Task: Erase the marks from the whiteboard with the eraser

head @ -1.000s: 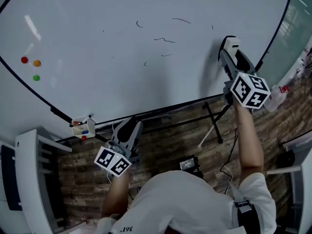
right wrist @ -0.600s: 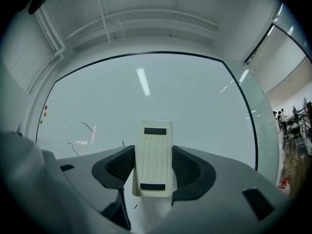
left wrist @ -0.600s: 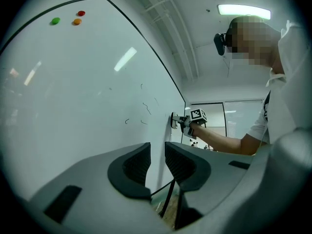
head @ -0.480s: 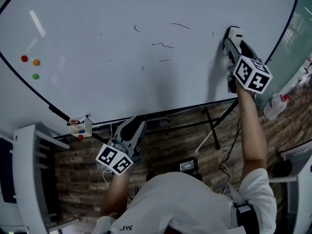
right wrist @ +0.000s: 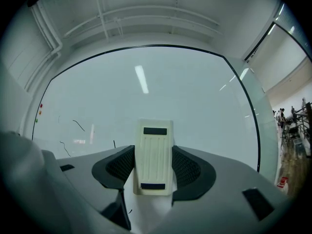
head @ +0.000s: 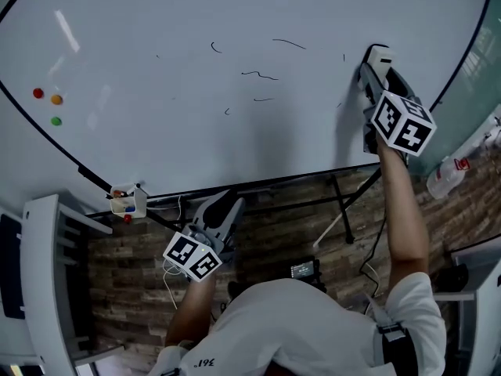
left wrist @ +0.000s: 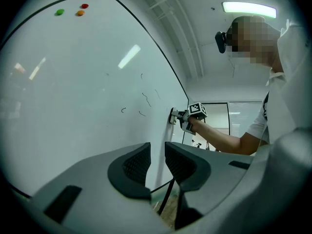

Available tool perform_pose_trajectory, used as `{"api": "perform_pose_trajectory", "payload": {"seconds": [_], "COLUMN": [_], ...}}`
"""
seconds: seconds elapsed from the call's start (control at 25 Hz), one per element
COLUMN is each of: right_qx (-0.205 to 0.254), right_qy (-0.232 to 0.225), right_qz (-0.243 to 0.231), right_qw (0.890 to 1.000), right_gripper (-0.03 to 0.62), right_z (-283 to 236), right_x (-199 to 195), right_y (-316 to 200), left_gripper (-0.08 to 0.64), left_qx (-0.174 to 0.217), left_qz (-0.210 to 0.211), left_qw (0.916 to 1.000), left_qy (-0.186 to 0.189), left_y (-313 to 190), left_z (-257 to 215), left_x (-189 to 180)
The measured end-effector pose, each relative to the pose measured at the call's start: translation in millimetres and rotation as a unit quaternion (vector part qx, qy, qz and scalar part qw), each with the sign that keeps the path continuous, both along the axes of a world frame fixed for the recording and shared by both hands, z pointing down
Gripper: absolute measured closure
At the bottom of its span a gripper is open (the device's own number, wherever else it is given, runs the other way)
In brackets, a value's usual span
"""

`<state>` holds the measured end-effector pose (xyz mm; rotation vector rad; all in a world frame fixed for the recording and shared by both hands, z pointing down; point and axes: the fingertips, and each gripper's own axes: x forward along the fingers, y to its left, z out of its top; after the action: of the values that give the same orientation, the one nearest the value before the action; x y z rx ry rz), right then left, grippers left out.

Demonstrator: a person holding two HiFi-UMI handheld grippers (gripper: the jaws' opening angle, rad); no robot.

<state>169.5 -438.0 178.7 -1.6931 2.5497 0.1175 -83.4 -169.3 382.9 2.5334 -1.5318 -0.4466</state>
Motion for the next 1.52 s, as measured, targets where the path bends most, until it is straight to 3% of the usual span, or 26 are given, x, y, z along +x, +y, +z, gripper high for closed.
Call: {"api": "perform_pose_trajectory", "payload": {"seconds": [0.24, 0.44, 1.52], "right_qx": [-0.008, -0.003, -0.026], "right_qy": [-0.014, 0.007, 0.012], "right_qz": [0.024, 0.011, 0.025], "right_qw": [1.000, 1.000, 0.999], "right_gripper": [0.336, 0.336, 0.336], "right_z": [-1, -5, -16], "right_x": [-7, -48, -136], "right_y": [3, 17, 52], "left_gripper": [0.477, 0.477, 0.477], "left_qx": [-0.006, -0.001, 0.000], "left_qz": [0.015, 0.021, 0.070], "left_qw": [0.9998, 0.9997, 0.9975], "left_qy": [-0.012, -0.012, -0.006], "left_y": [7, 9, 29], "left_z": [2, -1, 3], "left_x": [-30, -52, -80]}}
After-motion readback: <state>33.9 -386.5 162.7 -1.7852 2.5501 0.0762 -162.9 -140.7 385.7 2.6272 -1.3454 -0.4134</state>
